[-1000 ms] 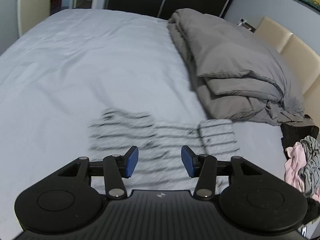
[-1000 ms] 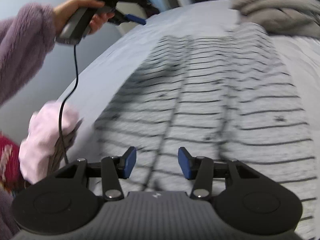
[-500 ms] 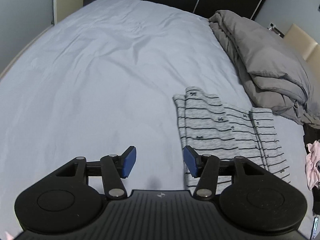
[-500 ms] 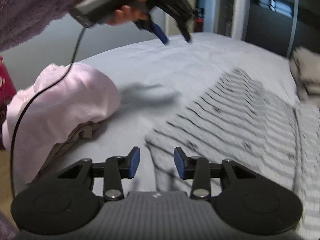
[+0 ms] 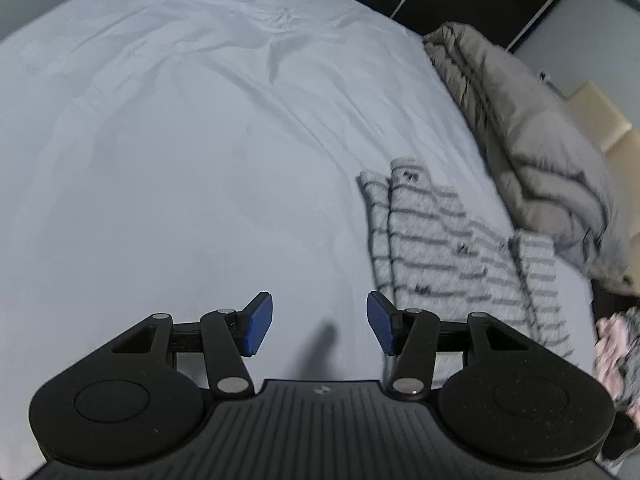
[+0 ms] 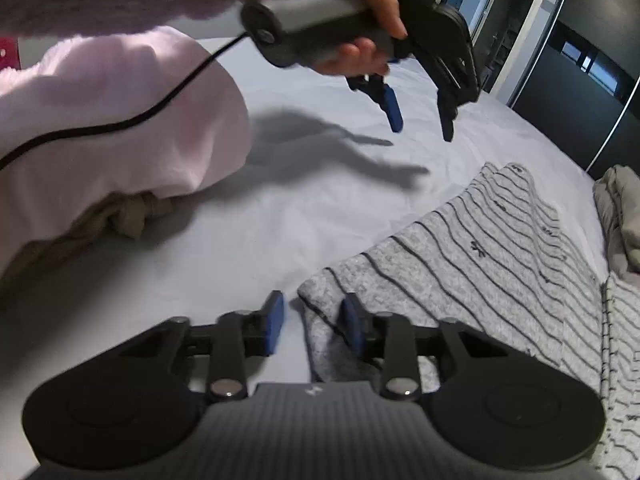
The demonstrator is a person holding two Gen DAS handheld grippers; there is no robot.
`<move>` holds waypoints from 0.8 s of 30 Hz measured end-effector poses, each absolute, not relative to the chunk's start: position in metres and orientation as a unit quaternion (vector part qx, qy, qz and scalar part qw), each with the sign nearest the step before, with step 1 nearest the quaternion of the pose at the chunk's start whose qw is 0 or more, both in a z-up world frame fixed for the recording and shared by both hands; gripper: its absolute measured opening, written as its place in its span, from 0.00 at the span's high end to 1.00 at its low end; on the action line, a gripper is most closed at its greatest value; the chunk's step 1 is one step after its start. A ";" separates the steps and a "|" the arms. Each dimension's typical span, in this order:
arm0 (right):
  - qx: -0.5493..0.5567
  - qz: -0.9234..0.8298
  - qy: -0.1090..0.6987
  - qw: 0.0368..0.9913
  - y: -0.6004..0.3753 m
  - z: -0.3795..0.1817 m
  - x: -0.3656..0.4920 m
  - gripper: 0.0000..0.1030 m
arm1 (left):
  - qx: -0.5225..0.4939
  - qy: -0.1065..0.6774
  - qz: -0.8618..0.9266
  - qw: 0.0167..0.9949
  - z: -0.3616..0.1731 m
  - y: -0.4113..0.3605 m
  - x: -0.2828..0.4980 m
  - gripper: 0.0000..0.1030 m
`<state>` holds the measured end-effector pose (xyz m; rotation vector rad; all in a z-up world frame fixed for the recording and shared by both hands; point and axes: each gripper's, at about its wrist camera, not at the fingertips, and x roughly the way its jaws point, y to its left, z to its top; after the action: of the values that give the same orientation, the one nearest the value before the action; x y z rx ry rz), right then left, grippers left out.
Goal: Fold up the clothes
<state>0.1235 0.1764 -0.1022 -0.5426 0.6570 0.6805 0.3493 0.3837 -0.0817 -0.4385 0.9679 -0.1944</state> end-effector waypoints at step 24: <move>-0.017 0.331 0.328 0.885 0.076 -0.044 0.136 0.89 | -0.204 0.435 -0.096 0.872 -0.107 0.303 0.444 0.94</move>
<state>0.1362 0.0759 -0.0436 -0.0360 0.6818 0.6894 0.4439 0.3031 -0.1067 -0.4255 0.9095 -0.2000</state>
